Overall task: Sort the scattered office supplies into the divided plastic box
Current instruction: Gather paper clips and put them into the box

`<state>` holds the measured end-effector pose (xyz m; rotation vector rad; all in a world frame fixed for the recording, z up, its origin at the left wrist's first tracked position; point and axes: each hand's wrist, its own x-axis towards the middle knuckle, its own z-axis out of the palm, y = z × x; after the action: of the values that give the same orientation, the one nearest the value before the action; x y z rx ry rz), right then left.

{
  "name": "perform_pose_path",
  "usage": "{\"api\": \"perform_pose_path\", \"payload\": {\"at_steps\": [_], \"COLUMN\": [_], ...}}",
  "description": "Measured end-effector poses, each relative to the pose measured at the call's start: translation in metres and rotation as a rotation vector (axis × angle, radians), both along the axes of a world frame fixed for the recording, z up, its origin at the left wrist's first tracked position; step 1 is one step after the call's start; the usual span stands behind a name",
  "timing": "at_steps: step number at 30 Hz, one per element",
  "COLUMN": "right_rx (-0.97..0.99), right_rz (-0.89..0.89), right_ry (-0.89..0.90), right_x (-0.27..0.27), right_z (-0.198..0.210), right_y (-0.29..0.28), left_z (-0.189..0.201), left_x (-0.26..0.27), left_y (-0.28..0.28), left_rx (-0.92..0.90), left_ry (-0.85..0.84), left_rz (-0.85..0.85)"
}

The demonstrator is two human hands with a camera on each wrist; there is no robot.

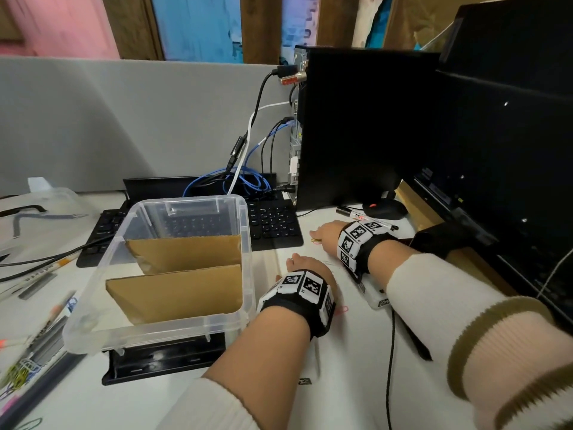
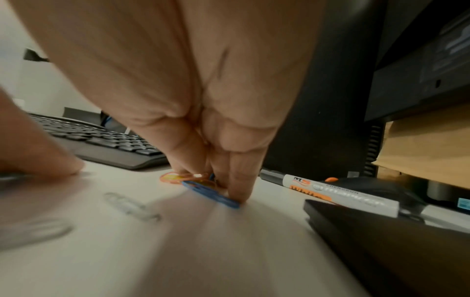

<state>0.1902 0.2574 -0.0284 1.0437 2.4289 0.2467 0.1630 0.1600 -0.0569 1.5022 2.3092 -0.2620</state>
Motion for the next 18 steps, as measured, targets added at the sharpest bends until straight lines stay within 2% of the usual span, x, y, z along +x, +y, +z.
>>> {"api": "perform_pose_path", "payload": {"at_steps": [3,8,11,18], "right_rx": [-0.006,-0.025,-0.05,-0.12], "right_rz": [0.054,0.018,-0.017,-0.148], "right_ry": [-0.066,-0.052,-0.048,0.073], "right_x": [0.011,0.027,0.032,0.052], "right_z": [0.003,0.002,-0.004,-0.009], "right_y": [-0.016,-0.043,-0.052,-0.092], "left_z": [0.005,-0.006,-0.008,-0.003], "left_x": [0.008,0.012,0.014,0.02], "left_y": [-0.002,-0.014,-0.024,-0.059], "left_rx": [-0.015,0.091,0.085,0.048], "left_ry": [-0.091,-0.164,-0.196,-0.131], "left_rz": [-0.018,-0.117,-0.195,-0.341]}}
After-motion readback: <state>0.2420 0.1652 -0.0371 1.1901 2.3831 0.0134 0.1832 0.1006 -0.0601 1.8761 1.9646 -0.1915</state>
